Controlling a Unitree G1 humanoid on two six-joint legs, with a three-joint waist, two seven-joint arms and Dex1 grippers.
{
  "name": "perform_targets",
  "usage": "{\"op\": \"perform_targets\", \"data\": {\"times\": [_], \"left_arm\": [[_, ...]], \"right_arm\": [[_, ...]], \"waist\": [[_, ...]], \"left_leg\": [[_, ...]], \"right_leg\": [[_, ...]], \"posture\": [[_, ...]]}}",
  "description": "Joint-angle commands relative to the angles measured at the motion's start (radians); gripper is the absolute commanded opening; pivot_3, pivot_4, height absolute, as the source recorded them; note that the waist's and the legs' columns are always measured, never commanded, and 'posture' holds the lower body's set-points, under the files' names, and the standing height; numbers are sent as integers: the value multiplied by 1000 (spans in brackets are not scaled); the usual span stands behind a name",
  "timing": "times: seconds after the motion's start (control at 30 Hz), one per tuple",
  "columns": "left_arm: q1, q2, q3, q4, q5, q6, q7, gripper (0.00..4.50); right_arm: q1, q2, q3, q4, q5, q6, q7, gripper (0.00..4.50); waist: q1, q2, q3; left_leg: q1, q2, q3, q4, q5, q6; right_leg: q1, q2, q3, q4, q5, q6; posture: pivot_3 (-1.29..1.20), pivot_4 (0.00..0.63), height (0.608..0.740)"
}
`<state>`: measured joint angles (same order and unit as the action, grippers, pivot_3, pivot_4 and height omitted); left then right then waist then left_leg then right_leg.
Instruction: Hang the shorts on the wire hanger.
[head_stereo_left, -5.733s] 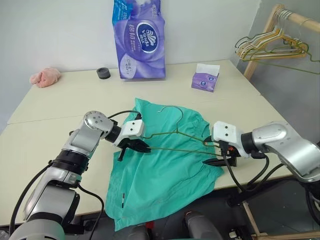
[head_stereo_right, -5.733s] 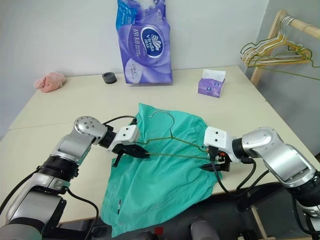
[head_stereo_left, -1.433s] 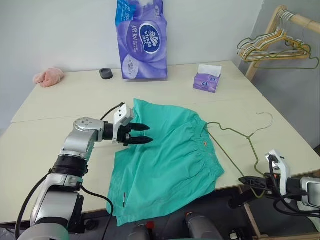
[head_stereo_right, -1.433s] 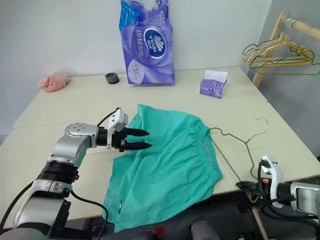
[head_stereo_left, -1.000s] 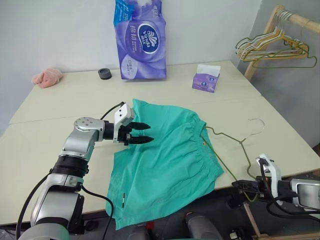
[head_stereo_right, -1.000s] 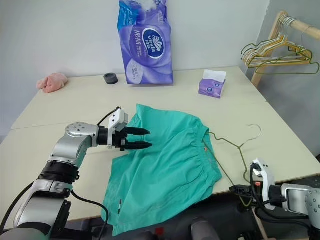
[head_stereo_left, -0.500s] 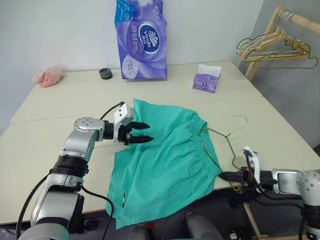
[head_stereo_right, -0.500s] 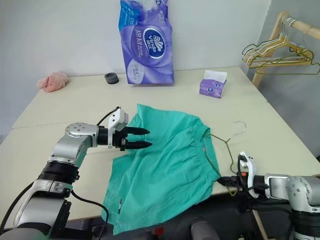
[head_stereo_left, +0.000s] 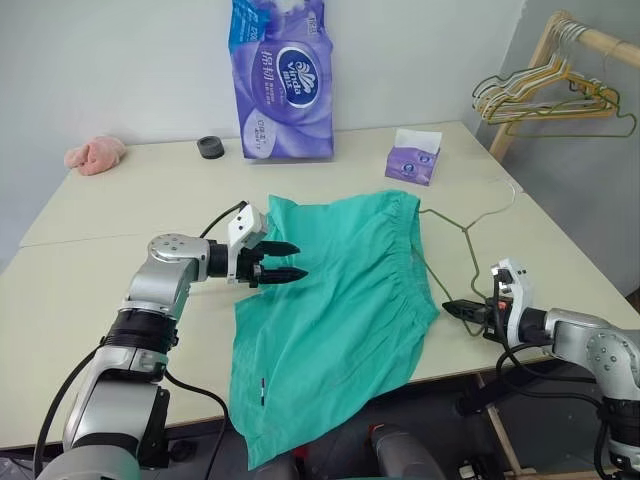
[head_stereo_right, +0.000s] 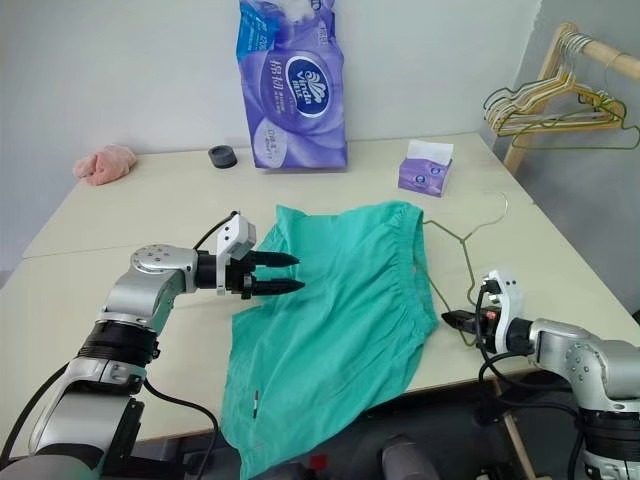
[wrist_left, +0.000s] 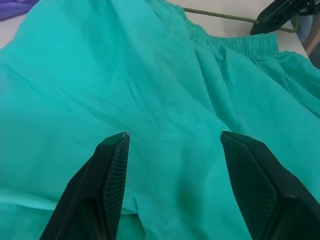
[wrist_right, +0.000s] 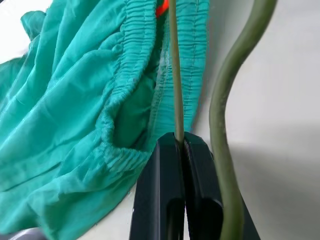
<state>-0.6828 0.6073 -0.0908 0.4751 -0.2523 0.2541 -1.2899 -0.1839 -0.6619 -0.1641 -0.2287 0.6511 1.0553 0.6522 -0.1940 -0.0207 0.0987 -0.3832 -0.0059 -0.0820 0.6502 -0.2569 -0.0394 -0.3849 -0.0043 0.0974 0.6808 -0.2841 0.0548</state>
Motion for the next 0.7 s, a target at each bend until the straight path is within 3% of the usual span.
{"op": "perform_targets", "data": {"times": [0.03,0.1,0.2,0.3,0.37,0.5,0.7], "left_arm": [[-88,3,64,47,-22,-4,36,3066],[-165,12,102,118,-39,13,53,3066],[-263,32,133,215,-41,5,53,3595],[-329,44,146,291,-24,-34,40,4491],[-366,54,145,337,-8,-68,24,4491],[-385,75,59,320,40,-137,-162,4491],[-420,47,-23,304,94,-264,-293,4491]], "right_arm": [[-23,-39,58,-50,-88,-159,40,0],[-35,-60,110,-62,-150,-237,56,0],[-54,-81,171,-66,-227,-330,71,0],[-71,-81,202,-52,-275,-391,73,0],[-79,-91,227,-48,-319,-436,82,0],[-103,-125,272,-64,-374,-466,122,0],[-145,-169,328,-94,-436,-473,171,0]], "waist": [[0,0,0],[0,0,0],[-2,0,0],[-4,0,0],[-4,0,0],[-4,0,0],[-2,0,0]], "left_leg": [[0,0,0,0,0,0],[0,0,0,0,0,0],[-1,-1,0,1,0,0],[-1,-1,0,0,0,0],[0,-1,0,0,0,0],[-1,-1,0,0,0,0],[-1,-1,-1,1,0,0]], "right_leg": [[0,0,0,0,0,0],[0,0,0,0,0,0],[-1,0,-1,0,0,0],[-1,0,-1,0,0,0],[-1,0,0,0,0,0],[-1,0,0,0,0,0],[-1,0,-1,1,0,0]], "posture": [[-188,43,740],[-190,41,740],[-192,40,740],[-191,38,740],[-191,38,740],[-186,34,740],[-194,31,740]]}}
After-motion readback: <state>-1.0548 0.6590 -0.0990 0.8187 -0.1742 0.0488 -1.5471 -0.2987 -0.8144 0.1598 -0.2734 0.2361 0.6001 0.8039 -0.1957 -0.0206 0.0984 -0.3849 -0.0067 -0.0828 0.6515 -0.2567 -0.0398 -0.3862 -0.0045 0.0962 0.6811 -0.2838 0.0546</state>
